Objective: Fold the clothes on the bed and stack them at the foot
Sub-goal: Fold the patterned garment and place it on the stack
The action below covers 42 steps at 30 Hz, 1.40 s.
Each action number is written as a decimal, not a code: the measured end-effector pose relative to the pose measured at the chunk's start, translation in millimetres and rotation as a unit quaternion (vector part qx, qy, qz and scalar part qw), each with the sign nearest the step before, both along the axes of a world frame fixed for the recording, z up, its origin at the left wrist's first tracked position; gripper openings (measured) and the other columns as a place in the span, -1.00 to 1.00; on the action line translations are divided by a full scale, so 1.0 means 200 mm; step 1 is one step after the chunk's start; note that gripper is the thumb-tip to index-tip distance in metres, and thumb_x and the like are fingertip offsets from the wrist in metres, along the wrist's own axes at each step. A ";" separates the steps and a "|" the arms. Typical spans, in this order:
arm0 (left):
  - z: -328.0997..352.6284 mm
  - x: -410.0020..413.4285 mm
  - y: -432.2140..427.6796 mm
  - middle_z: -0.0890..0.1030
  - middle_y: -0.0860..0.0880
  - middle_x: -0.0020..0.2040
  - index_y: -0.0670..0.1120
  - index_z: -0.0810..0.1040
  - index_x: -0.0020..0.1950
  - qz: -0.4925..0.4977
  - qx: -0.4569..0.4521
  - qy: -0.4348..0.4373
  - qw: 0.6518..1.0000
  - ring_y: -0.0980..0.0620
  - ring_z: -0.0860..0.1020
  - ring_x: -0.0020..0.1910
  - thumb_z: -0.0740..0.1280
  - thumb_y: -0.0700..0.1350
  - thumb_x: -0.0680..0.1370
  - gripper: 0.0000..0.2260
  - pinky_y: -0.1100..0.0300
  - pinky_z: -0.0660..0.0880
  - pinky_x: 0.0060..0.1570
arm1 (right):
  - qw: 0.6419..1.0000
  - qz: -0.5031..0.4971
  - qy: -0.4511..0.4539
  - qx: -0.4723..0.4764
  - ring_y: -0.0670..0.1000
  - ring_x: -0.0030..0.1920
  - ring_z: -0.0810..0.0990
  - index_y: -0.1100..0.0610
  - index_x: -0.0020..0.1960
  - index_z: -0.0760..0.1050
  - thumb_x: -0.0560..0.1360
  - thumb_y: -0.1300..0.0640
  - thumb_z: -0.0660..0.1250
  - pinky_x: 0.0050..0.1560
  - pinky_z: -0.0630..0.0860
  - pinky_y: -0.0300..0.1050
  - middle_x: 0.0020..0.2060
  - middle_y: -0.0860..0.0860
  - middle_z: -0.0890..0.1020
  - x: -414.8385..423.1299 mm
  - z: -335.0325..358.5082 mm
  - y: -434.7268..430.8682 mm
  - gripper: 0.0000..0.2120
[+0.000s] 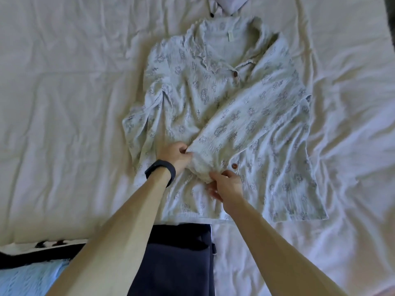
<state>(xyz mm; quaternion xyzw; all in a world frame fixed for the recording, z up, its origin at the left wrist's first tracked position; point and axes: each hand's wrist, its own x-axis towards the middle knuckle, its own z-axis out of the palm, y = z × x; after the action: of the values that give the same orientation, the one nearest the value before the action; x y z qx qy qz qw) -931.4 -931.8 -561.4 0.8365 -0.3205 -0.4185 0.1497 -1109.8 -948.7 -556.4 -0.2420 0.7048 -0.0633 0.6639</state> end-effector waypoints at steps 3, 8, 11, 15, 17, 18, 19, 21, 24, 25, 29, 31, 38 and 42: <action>0.02 0.02 0.05 0.56 0.09 -0.13 0.07 0.49 -0.08 0.046 -0.057 0.004 0.997 0.09 0.54 -0.17 0.38 -0.09 0.57 -0.91 0.34 0.36 -0.30 | 0.980 0.152 0.062 -0.111 -0.07 -0.32 0.64 0.09 0.02 0.53 0.52 0.07 0.41 -0.31 0.54 -0.23 -0.29 -0.05 0.69 -0.08 0.00 0.06 -0.87; 0.02 -0.10 0.40 0.43 -0.01 0.13 -0.02 0.37 0.26 -0.022 -0.003 -0.109 0.994 -0.03 0.47 0.05 0.43 0.16 0.49 -0.53 0.07 0.49 -0.08 | 0.747 0.554 0.184 -0.319 0.04 0.17 0.49 -0.11 0.36 0.44 0.48 -0.28 0.39 0.04 0.58 0.01 0.25 -0.07 0.44 -0.26 0.00 0.27 -0.48; 0.01 -0.19 0.63 0.36 -0.02 0.18 0.03 0.31 0.25 -0.054 0.070 -0.172 0.981 -0.07 0.41 0.12 0.46 0.24 0.41 -0.43 -0.04 0.52 -0.03 | 0.644 0.635 0.184 -0.385 0.11 0.24 0.46 -0.14 0.46 0.40 0.45 -0.32 0.42 0.06 0.56 0.05 0.39 -0.01 0.39 -0.31 -0.02 0.27 -0.36; -0.02 -0.20 0.74 0.47 0.13 -0.04 0.08 0.24 0.14 0.073 0.079 -0.043 0.993 0.03 0.53 -0.13 0.48 0.02 0.47 -0.55 0.15 0.46 -0.24 | 0.569 0.638 0.155 -0.495 0.12 -0.05 0.62 0.01 0.10 0.66 0.30 0.09 0.66 -0.23 0.61 0.01 0.09 0.03 0.63 -0.33 -0.02 0.25 -0.59; -0.02 -0.15 0.74 0.55 0.20 -0.06 0.05 0.36 0.18 0.175 0.050 0.050 0.982 0.10 0.59 -0.15 0.46 -0.09 0.50 -0.64 0.30 0.41 -0.30 | 0.549 0.619 0.124 -0.548 0.09 -0.25 0.61 0.10 -0.05 0.68 0.23 0.39 0.59 -0.37 0.56 -0.06 -0.11 0.03 0.66 -0.35 -0.03 0.25 -0.64; -0.03 -0.12 0.74 0.60 0.16 -0.04 0.02 0.45 0.19 0.227 0.048 0.091 0.968 0.09 0.62 -0.10 0.47 -0.13 0.50 -0.67 0.30 0.44 -0.27 | 0.548 0.606 0.114 -0.566 0.09 -0.29 0.59 0.12 -0.08 0.68 0.21 0.45 0.55 -0.39 0.54 -0.09 -0.15 0.03 0.65 -0.37 -0.03 0.25 -0.63; -0.04 -0.09 0.74 0.65 0.08 -0.01 -0.02 0.52 0.20 0.277 0.051 0.129 0.951 0.02 0.65 -0.05 0.49 -0.16 0.48 -0.68 0.25 0.48 -0.23 | 0.547 0.595 0.109 -0.579 0.08 -0.31 0.57 0.14 -0.09 0.68 0.21 0.47 0.53 -0.40 0.52 -0.10 -0.17 0.04 0.65 -0.40 -0.03 0.25 -0.64; -0.03 -0.04 0.76 0.68 -0.06 0.03 -0.10 0.58 0.19 0.313 0.076 0.178 0.930 -0.10 0.66 0.01 0.54 -0.23 0.44 -0.65 0.09 0.57 -0.13 | 0.541 0.597 0.120 -0.580 0.09 -0.28 0.57 0.14 -0.09 0.68 0.20 0.47 0.52 -0.36 0.54 -0.08 -0.16 0.04 0.64 -0.46 -0.02 0.26 -0.64; 0.01 -0.01 0.74 0.68 -0.03 -0.05 -0.05 0.58 0.06 0.192 0.154 0.183 0.952 -0.06 0.65 -0.07 0.54 -0.29 0.41 -0.70 0.13 0.59 -0.18 | 0.538 0.679 0.168 -0.470 0.13 -0.13 0.63 0.08 -0.03 0.69 0.23 0.30 0.59 -0.19 0.58 -0.01 -0.05 0.01 0.67 -0.48 0.04 0.26 -0.67; 0.03 0.00 0.71 0.67 0.02 -0.15 -0.03 0.59 -0.04 0.169 0.162 0.176 0.956 -0.01 0.63 -0.17 0.53 -0.28 0.41 -0.76 0.17 0.56 -0.26 | 0.536 0.710 0.177 -0.421 0.14 -0.01 0.62 0.04 0.05 0.69 0.34 0.17 0.56 -0.06 0.56 0.02 0.04 0.00 0.66 -0.46 0.07 0.25 -0.72; 0.06 0.07 0.60 0.53 0.00 -0.31 -0.12 0.56 -0.04 0.358 0.107 0.181 0.910 0.00 0.49 -0.36 0.50 0.04 0.49 -0.74 0.12 0.49 -0.23 | 0.556 0.736 0.166 -0.349 0.09 0.21 0.52 -0.04 0.15 0.66 0.57 -0.15 0.23 0.21 0.46 0.03 0.18 -0.02 0.58 -0.28 0.15 0.15 -0.67; 0.08 0.14 0.54 0.52 -0.05 -0.23 -0.10 0.51 0.10 0.481 0.078 0.179 0.855 -0.01 0.49 -0.34 0.49 0.15 0.48 -0.61 0.15 0.52 -0.31 | 0.590 0.683 0.158 -0.401 0.07 0.14 0.56 -0.02 0.13 0.67 0.58 -0.14 0.24 0.09 0.54 -0.02 0.10 -0.03 0.62 -0.15 0.18 0.08 -0.69; 0.04 0.38 0.35 0.59 -0.05 0.01 -0.07 0.56 0.19 0.464 0.083 0.213 0.856 -0.09 0.62 -0.12 0.52 0.10 0.46 -0.60 0.03 0.65 -0.13 | 0.596 0.663 0.152 -0.427 0.10 0.47 0.30 -0.08 0.50 0.36 0.63 -0.15 0.20 0.36 0.40 0.13 0.51 -0.01 0.31 0.40 0.08 -0.24 -0.54; 0.08 0.52 0.34 0.49 0.00 -0.33 -0.02 0.53 -0.16 0.219 0.088 0.096 0.967 -0.05 0.42 -0.35 0.40 -0.16 0.40 -0.91 0.18 0.31 -0.35 | 0.553 0.750 0.167 -0.322 0.14 0.64 -0.05 -0.28 0.62 -0.04 0.63 -0.26 0.17 0.53 0.16 0.28 0.65 -0.07 -0.11 0.54 -0.03 -0.32 -0.36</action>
<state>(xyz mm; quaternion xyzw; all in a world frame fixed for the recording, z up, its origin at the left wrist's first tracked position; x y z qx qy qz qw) -826.9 -863.0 -545.6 0.8523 -0.0756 -0.4801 0.1935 -1001.2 -1012.0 -561.8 -0.8867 0.2988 0.2765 0.2190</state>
